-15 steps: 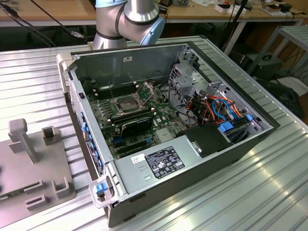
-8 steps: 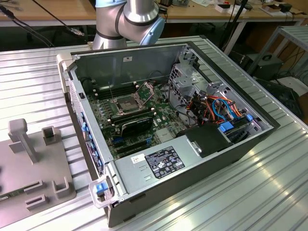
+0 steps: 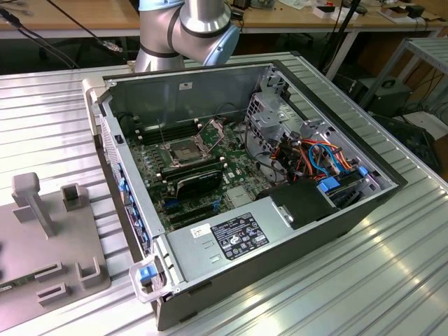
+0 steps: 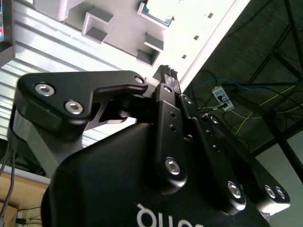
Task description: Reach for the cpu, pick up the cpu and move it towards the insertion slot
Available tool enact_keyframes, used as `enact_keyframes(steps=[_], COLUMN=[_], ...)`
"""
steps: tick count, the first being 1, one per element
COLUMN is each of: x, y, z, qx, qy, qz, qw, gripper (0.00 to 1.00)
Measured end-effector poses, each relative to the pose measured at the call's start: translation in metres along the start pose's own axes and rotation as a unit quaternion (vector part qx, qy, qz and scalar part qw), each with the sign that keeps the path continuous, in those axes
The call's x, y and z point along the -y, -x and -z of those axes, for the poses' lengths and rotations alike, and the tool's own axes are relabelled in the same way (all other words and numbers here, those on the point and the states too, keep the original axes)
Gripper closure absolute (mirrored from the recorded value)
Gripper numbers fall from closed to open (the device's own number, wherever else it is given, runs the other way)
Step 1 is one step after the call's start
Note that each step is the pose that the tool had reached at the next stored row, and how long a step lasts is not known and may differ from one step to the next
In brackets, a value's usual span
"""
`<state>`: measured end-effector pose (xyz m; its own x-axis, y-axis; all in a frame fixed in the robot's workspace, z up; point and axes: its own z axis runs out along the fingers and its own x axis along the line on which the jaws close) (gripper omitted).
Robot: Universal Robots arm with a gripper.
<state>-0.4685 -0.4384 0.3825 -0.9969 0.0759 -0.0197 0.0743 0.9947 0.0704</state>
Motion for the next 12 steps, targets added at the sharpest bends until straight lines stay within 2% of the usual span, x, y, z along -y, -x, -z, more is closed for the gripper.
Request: enact_keyframes(steps=[3,4,5,6,7,8,9,11,12], x=[0.0000,0.0000,0.0000,0.0000,0.0000,0.0000,0.0000,0.0000,0.0001], y=[-0.0002,-0.0003,-0.0004,-0.0004,-0.0004,-0.0005,-0.0005,-0.0006,-0.0007], z=[0.0000,0.0000,0.0000,0.0000,0.0000,0.0000,0.0000,0.0001,0.0000], qx=[0.0000,0.0000,0.0000,0.0000,0.0000,0.0000,0.0000,0.0000,0.0000], qy=[0.0000,0.0000,0.0000,0.0000,0.0000,0.0000,0.0000,0.0000,0.0000], qz=[0.000,0.000,0.000,0.000,0.000,0.000,0.000,0.000,0.000], qw=[1.00000,1.00000,1.00000,1.00000,1.00000,1.00000,1.00000,1.00000,1.00000], gripper=[0.89,0.83,0.71,0.64,0.64,0.52,0.52,0.40,0.40])
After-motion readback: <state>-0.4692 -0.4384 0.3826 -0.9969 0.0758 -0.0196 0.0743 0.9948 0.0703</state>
